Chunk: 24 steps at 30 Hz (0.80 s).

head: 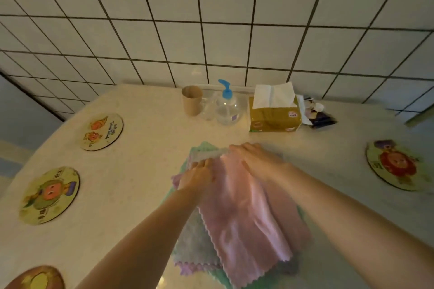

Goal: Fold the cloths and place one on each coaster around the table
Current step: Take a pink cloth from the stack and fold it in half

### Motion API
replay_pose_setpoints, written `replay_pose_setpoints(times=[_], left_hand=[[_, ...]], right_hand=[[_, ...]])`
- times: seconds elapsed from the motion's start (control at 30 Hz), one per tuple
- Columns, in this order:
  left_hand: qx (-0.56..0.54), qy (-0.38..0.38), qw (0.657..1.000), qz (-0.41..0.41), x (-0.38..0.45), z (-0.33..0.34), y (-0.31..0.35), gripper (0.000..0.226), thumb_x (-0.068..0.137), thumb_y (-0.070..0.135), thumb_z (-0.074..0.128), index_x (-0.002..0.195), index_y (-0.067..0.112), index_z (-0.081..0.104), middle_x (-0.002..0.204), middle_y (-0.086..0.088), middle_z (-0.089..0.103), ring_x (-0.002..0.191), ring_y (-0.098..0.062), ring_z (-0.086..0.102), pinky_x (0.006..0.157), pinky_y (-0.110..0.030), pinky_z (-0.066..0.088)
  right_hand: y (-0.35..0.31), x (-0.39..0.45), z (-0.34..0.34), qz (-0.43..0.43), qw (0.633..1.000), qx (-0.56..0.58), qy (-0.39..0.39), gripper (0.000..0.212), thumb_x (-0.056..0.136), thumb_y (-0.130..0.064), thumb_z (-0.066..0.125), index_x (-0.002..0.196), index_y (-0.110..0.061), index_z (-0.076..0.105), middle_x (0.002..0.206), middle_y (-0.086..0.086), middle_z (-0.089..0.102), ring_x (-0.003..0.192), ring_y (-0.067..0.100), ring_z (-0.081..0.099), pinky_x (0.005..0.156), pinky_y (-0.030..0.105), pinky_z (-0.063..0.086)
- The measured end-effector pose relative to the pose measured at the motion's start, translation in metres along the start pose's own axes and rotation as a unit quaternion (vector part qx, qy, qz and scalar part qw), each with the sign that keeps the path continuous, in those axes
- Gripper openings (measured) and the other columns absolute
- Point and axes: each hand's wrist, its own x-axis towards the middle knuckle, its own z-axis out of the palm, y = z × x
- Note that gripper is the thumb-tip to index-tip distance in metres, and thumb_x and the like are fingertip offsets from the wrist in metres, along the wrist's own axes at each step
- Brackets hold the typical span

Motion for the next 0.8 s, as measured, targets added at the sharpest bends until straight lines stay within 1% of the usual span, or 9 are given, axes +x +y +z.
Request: replay_pose_setpoints(times=[0.1, 0.17, 0.27, 0.37, 0.43, 0.53, 0.6, 0.73, 0.8], left_hand=[[-0.067, 0.04, 0.997, -0.028, 0.012, 0.003, -0.001, 0.043, 0.094, 0.027, 0.047, 0.135, 0.013, 0.044, 0.137, -0.01, 0.048, 0.129, -0.028, 0.042, 0.098, -0.037, 0.039], [-0.143, 0.074, 0.986, -0.052, 0.019, 0.003, -0.005, 0.038, 0.09, 0.026, 0.053, 0.126, 0.013, 0.057, 0.125, -0.011, 0.06, 0.119, -0.027, 0.053, 0.096, -0.031, 0.043], [-0.189, 0.07, 0.978, -0.058, 0.024, 0.001, -0.011, 0.016, 0.085, 0.022, 0.06, 0.097, 0.016, 0.069, 0.093, -0.006, 0.07, 0.092, -0.026, 0.063, 0.068, -0.024, 0.04], [-0.213, 0.079, 0.972, -0.06, 0.018, -0.001, -0.01, 0.013, 0.086, 0.019, 0.055, 0.074, 0.017, 0.059, 0.075, -0.004, 0.06, 0.072, -0.023, 0.054, 0.059, -0.027, 0.032], [-0.239, 0.079, 0.967, -0.043, 0.012, -0.002, -0.009, 0.018, 0.09, 0.017, 0.052, 0.072, 0.016, 0.053, 0.072, -0.005, 0.056, 0.069, -0.022, 0.05, 0.057, -0.029, 0.033], [-0.276, 0.067, 0.959, 0.01, 0.003, -0.005, -0.008, 0.029, 0.093, 0.013, 0.052, 0.066, 0.022, 0.043, 0.063, 0.002, 0.044, 0.061, -0.015, 0.042, 0.048, -0.018, 0.032], [-0.291, 0.059, 0.954, 0.034, -0.004, -0.01, -0.008, 0.025, 0.092, 0.014, 0.055, 0.07, 0.023, 0.048, 0.061, 0.003, 0.04, 0.055, -0.009, 0.037, 0.046, -0.015, 0.032], [-0.308, 0.012, 0.948, 0.086, -0.024, -0.022, -0.009, 0.009, 0.091, 0.021, 0.063, 0.085, 0.015, 0.061, 0.066, 0.001, 0.049, 0.055, -0.007, 0.043, 0.048, -0.013, 0.033], [-0.316, -0.005, 0.943, 0.106, -0.038, -0.032, -0.016, 0.01, 0.089, 0.025, 0.066, 0.081, 0.02, 0.06, 0.068, 0.003, 0.055, 0.058, -0.008, 0.049, 0.051, -0.015, 0.035]], right_hand=[[-0.001, 0.022, 0.004, -0.049, 0.999, 0.001, 0.001, 0.054, 0.091, -0.016, 0.051, 0.142, -0.022, 0.033, 0.143, 0.004, 0.034, 0.127, 0.03, 0.032, 0.102, 0.042, 0.037], [-0.001, 0.03, 0.005, -0.083, 0.996, -0.011, 0.009, 0.041, 0.086, -0.022, 0.059, 0.126, -0.018, 0.05, 0.14, 0.005, 0.038, 0.125, 0.03, 0.03, 0.099, 0.042, 0.04], [0.002, 0.035, 0.005, -0.12, 0.993, -0.005, 0.017, 0.026, 0.084, -0.029, 0.063, 0.106, -0.016, 0.058, 0.121, 0.005, 0.052, 0.116, 0.027, 0.036, 0.094, 0.038, 0.04], [0.003, 0.03, 0.001, -0.137, 0.99, 0.002, 0.03, 0.018, 0.085, -0.031, 0.06, 0.099, -0.021, 0.054, 0.104, 0.001, 0.057, 0.109, 0.022, 0.043, 0.086, 0.039, 0.042], [0.002, 0.023, -0.002, -0.134, 0.99, -0.021, 0.036, 0.017, 0.087, -0.036, 0.056, 0.098, -0.026, 0.049, 0.104, -0.002, 0.057, 0.108, 0.02, 0.044, 0.085, 0.039, 0.038], [0.002, 0.007, -0.005, -0.11, 0.993, -0.047, 0.015, 0.028, 0.086, -0.039, 0.054, 0.109, -0.029, 0.043, 0.111, -0.004, 0.058, 0.111, 0.019, 0.043, 0.087, 0.04, 0.032], [0.004, -0.007, -0.011, -0.091, 0.994, -0.065, -0.006, 0.032, 0.083, -0.036, 0.054, 0.113, -0.029, 0.045, 0.116, -0.004, 0.058, 0.111, 0.021, 0.041, 0.086, 0.04, 0.03], [0.003, -0.04, -0.03, -0.059, 0.987, -0.142, -0.051, 0.012, 0.084, -0.032, 0.049, 0.092, -0.026, 0.055, 0.117, -0.001, 0.053, 0.115, 0.023, 0.035, 0.086, 0.042, 0.029], [-0.004, -0.057, -0.039, -0.041, 0.984, -0.162, -0.062, 0.009, 0.085, -0.034, 0.047, 0.078, -0.03, 0.049, 0.103, -0.004, 0.051, 0.112, 0.022, 0.034, 0.083, 0.041, 0.027]])
